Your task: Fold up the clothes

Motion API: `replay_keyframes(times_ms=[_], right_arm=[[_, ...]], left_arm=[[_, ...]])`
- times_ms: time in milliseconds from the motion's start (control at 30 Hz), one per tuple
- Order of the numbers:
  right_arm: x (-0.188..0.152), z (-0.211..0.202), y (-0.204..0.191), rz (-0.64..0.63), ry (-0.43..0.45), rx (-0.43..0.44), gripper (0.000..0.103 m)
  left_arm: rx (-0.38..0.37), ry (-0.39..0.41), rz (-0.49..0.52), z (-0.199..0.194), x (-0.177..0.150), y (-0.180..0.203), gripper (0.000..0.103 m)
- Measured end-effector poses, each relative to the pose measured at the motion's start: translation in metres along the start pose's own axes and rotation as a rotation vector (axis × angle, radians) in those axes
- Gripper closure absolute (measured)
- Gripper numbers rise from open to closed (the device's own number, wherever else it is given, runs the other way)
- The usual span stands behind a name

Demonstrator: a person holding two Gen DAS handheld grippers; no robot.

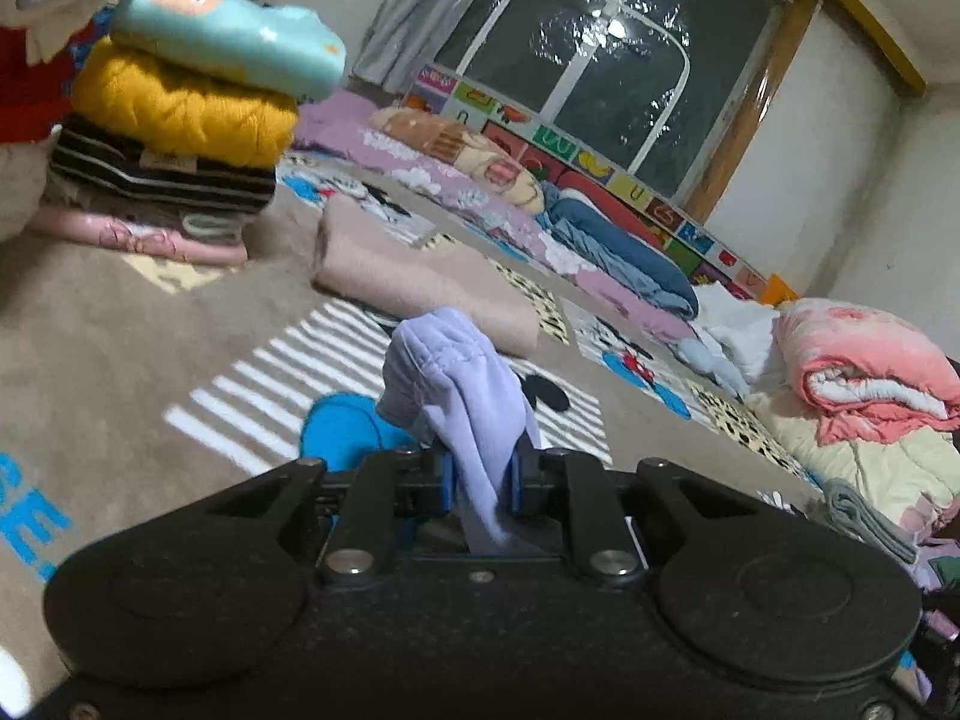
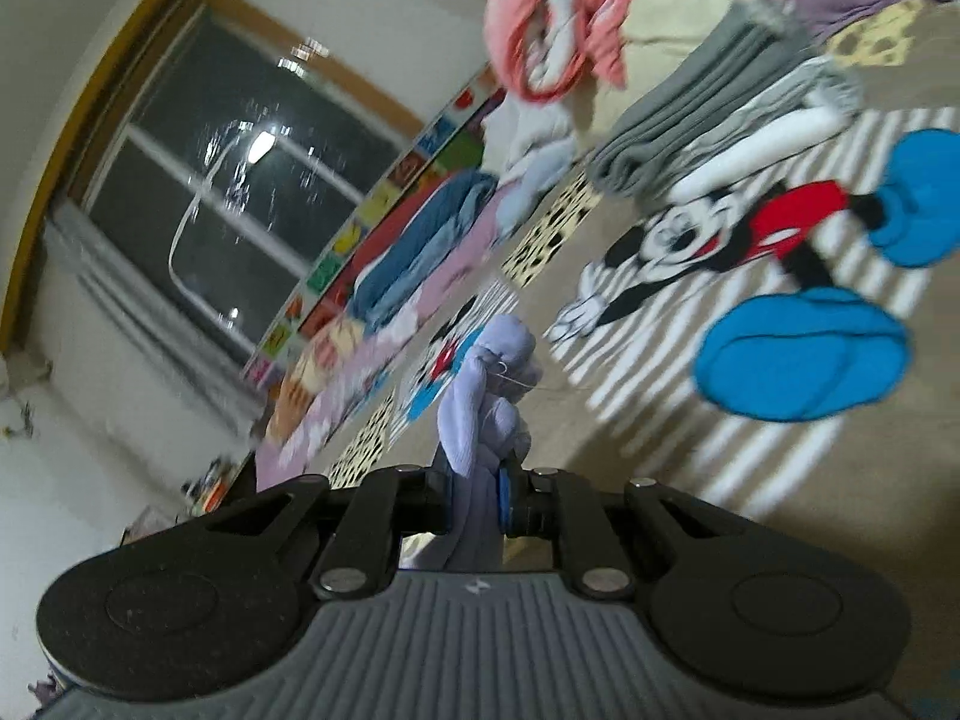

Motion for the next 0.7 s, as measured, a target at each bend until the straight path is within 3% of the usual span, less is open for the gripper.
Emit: replay_keyframes(times_ms=[167,300,467,567,667,700], right_arm=[[-0.017,-0.012,0.034,0.051,0.009,-0.077,0.088],[-0.041,-0.021,0.062,0.086,-0.052,-0.161,0.088],[-0.052,-0.032,0.067,0.059,-0.102,-0.159,0.087],[-0.052,-0.033,0.068,0.059,-0.131,-0.150,0.083],[-0.050,-0.032,0.067,0.067,-0.146,-0.133,0.075],[-0.050,-0.033,0.066,0.071,-0.146,-0.128,0.072]], left_arm=[[0.032,-0.098,-0.074,0.001,-0.011,-0.009,0.089],[0.047,-0.161,-0.136,-0.009,-0.016,-0.021,0.089],[0.067,-0.249,-0.204,-0.026,-0.029,-0.037,0.089],[0.069,-0.254,-0.246,-0.033,-0.028,-0.043,0.083],[0.089,-0.221,-0.278,-0.038,-0.023,-0.050,0.069],[0.091,-0.210,-0.289,-0.039,-0.022,-0.051,0.059]])
Point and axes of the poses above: each gripper's, at about its wrist camera, not at the fingertips, and z roughly the way its jaws point, y to its right, x to its top, the point moved 6 cm from there along z, roughly the way its jaws point, and after that the axes turned 4 degrees about -x, right-handed, at the moved point
